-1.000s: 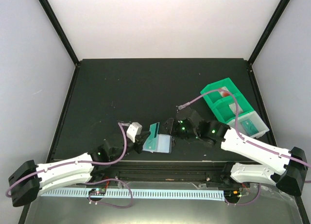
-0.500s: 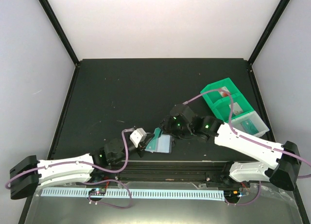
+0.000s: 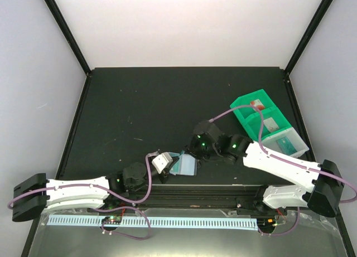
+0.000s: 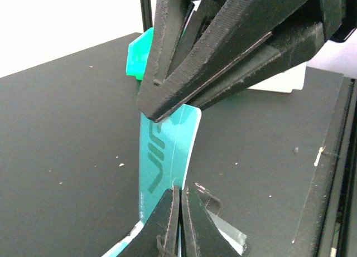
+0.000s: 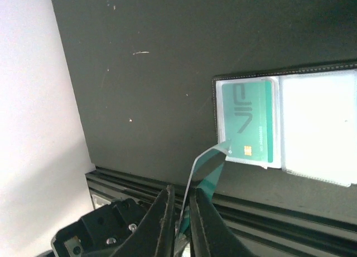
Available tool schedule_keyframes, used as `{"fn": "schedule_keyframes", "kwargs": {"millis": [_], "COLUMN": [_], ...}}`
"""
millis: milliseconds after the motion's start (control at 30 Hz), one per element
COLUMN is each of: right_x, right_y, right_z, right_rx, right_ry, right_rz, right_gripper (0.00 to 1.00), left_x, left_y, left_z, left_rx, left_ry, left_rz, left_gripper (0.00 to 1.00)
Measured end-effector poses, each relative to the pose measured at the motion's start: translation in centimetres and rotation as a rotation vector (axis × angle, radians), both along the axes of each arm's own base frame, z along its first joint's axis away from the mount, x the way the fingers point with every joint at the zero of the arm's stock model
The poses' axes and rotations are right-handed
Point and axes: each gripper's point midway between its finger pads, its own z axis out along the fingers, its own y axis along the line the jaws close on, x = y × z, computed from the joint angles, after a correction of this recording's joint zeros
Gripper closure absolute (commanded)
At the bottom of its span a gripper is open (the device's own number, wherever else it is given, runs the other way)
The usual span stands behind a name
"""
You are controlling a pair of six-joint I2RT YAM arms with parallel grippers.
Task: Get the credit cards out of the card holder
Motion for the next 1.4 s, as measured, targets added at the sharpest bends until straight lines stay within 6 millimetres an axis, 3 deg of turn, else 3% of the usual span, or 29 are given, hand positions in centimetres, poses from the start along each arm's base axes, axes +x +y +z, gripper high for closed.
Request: {"fn": "schedule_keyframes", "kwargs": {"millis": [33, 100, 200, 267, 433, 567, 733, 933, 1200, 1400], "right_x": [0.0, 0.0, -0.1, -0.1, 0.3, 0.9, 2.1, 3.5, 6.5, 9.7], "right_y": [0.0, 0.0, -0.3, -0.6, -2.3, -3.9, -5.9, -7.8, -11.2, -15.7], "right_z": [0.1, 0.1, -0.1, -0.4, -0.9, -0.9, -0.1, 1.6, 3.4, 3.3], "right_rx": [0.008, 0.022, 0.026, 0.024, -0.012, -0.048, -0.083, -0.070, -0.085, -0.126], "right_ry": [-0.005, -0.011, -0.026, -0.041, -0.130, -0.223, -0.372, -0.538, -0.639, -0.631], "right_rz": [0.001, -0.002, 0.001, 0.006, -0.007, -0.024, -0.058, -0.073, -0.153, -0.252], "right_gripper": [0.99, 0.99, 0.99, 0.99, 0.99, 0.99, 0.99, 0.99, 0.99, 0.99], "left_x": [0.1, 0.2, 0.4, 0.9, 1.4, 1.9, 2.9, 4.0, 5.2, 5.5], "left_y": [0.0, 0.1, 0.3, 0.7, 1.3, 1.3, 1.0, 1.6, 2.6, 3.4], "left_z": [-0.1, -0.1, -0.2, -0.3, -0.7, -0.4, 1.1, -0.3, -0.3, 0.4], "left_rx": [0.003, 0.005, 0.001, -0.019, -0.074, -0.112, -0.178, -0.205, -0.284, -0.223], "left_ry": [-0.001, -0.002, 0.016, 0.056, 0.154, 0.250, 0.368, 0.541, 0.691, 0.717], "left_rz": [0.006, 0.014, 0.038, 0.082, 0.151, 0.199, 0.242, 0.260, 0.220, 0.223], "left_gripper": [0.98, 0.86, 0.54, 0.38, 0.15, 0.02, 0.01, 0.01, 0.01, 0.01]}}
